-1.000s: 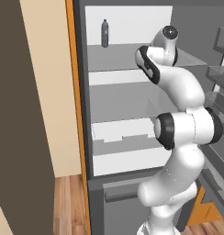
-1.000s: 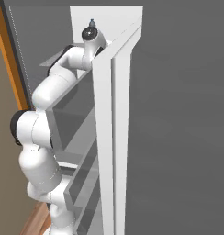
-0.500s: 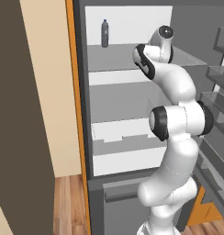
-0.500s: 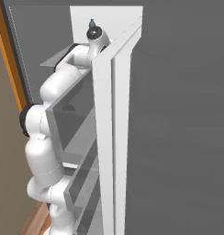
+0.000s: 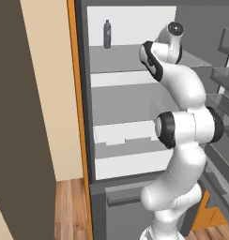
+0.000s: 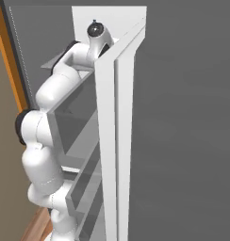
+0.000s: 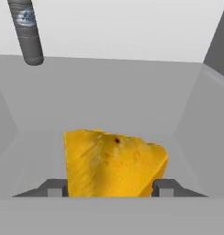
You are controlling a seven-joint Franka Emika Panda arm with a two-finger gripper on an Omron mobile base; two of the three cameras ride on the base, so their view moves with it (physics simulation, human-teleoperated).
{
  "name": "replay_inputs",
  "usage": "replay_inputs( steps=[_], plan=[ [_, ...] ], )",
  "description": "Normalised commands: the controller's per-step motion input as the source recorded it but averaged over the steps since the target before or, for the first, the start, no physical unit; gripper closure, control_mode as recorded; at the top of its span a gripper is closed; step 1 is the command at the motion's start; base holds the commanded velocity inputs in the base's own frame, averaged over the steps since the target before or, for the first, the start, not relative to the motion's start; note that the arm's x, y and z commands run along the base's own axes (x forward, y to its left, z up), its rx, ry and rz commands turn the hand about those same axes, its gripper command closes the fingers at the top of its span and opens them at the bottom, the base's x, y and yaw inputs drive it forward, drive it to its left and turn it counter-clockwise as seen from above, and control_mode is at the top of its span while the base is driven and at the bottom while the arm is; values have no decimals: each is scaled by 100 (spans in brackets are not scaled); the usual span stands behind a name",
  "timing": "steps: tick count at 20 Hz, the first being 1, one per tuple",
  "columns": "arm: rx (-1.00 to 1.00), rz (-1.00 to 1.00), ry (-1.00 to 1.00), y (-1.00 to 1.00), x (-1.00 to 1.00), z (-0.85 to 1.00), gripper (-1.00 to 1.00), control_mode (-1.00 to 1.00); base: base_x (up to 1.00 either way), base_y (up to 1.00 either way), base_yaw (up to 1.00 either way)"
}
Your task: Pick the cheese from the fridge and the cheese grater from the cabinet and place them next to the salad bowl.
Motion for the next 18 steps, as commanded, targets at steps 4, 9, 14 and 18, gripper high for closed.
replay_inputs(
  steps=[4, 9, 14, 18],
  plan=[
    [0, 0, -29, 3, -95, -12, 100, -100, 0, 0, 0],
    [0, 0, -22, 3, -99, -3, 100, -100, 0, 0, 0],
    [0, 0, -10, 1, -100, 42, 100, -100, 0, 0, 0],
    [-2, 0, 0, 10, -100, 52, 100, -100, 0, 0, 0]
  ],
)
